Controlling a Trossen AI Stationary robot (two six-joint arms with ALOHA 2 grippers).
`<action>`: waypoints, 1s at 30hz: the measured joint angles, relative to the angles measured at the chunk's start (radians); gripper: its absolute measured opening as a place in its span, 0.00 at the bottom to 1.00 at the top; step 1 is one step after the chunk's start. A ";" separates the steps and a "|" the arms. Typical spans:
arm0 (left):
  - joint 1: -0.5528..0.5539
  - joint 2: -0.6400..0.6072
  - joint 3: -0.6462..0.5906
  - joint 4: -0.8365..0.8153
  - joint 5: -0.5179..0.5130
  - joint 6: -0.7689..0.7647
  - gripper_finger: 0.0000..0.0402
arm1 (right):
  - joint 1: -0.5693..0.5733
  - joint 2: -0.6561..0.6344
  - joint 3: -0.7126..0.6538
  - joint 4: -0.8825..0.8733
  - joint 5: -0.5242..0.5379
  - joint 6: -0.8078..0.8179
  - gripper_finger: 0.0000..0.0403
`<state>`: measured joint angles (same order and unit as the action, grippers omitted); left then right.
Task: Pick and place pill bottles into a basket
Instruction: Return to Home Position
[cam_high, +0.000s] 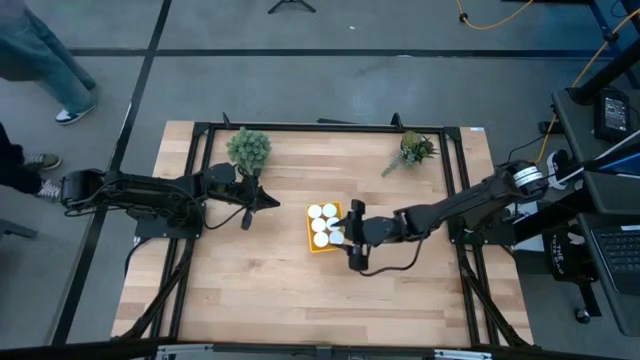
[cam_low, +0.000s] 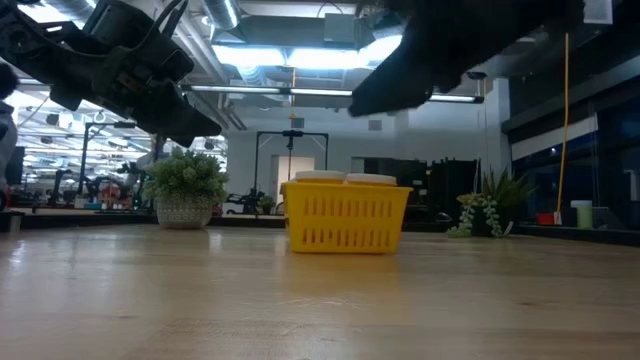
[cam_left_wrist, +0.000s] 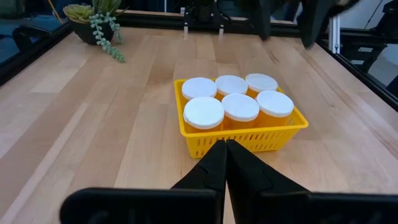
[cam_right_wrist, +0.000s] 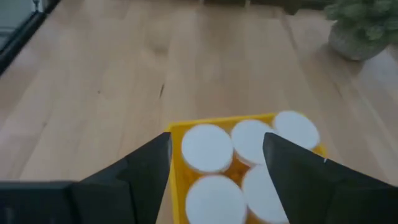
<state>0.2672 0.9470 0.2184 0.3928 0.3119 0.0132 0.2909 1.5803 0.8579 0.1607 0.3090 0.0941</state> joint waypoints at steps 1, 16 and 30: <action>0.000 0.000 0.000 0.000 0.000 0.000 0.01 | 0.000 -0.022 0.000 -0.022 0.000 0.001 0.63; -0.039 -0.002 0.000 0.087 -0.005 0.097 0.00 | 0.000 -0.318 -0.012 -0.299 0.004 -0.021 0.03; -0.051 -0.141 0.000 -0.010 -0.079 0.089 0.00 | 0.001 -0.449 -0.367 0.111 0.049 0.028 0.01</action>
<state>0.2165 0.8057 0.2184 0.3830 0.2331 0.1024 0.2920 1.1317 0.4906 0.2715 0.3577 0.1219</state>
